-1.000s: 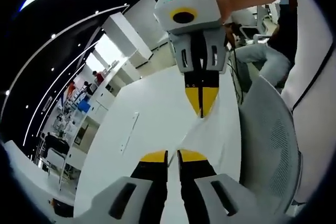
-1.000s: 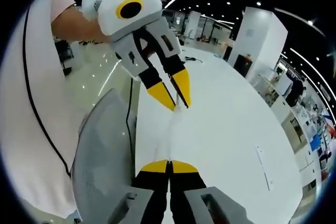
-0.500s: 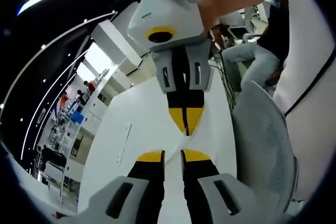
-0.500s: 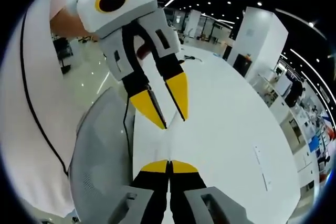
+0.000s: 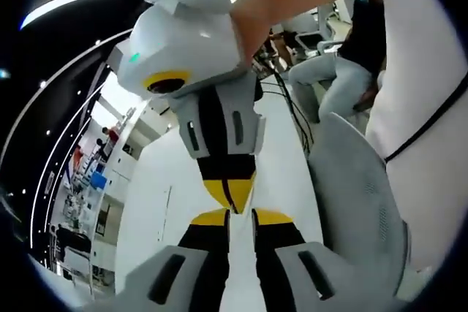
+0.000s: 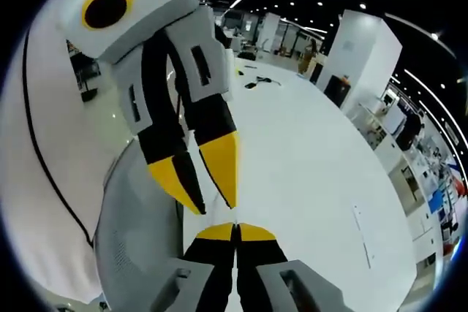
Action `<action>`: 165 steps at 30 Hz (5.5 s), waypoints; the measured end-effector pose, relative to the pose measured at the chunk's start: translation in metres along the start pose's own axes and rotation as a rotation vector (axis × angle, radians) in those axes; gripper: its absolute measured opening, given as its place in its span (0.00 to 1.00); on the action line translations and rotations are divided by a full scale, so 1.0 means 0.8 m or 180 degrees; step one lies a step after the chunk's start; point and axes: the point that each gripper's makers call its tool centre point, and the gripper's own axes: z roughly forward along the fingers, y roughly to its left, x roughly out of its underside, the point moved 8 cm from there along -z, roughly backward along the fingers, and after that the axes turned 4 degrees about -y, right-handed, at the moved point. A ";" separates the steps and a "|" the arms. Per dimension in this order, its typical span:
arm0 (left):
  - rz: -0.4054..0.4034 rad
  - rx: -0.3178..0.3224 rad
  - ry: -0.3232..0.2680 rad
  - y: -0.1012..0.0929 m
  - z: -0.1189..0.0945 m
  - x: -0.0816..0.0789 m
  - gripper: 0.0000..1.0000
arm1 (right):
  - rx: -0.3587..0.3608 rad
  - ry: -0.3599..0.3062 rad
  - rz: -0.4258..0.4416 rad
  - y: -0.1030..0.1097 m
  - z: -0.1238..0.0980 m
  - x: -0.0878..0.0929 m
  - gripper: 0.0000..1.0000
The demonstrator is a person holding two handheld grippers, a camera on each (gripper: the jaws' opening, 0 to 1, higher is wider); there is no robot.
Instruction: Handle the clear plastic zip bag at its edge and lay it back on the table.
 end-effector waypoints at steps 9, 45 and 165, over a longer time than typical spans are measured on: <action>0.0188 0.0113 0.0249 -0.004 0.009 0.007 0.08 | 0.0006 -0.0040 0.0016 -0.001 0.002 -0.004 0.00; -0.0027 0.0403 0.0637 -0.018 0.018 0.016 0.00 | 0.0011 -0.0043 0.0011 -0.005 0.004 -0.009 0.00; -0.0578 0.0201 0.0523 -0.011 0.001 0.022 0.00 | 0.0582 -0.0080 0.0296 -0.043 -0.019 -0.018 0.00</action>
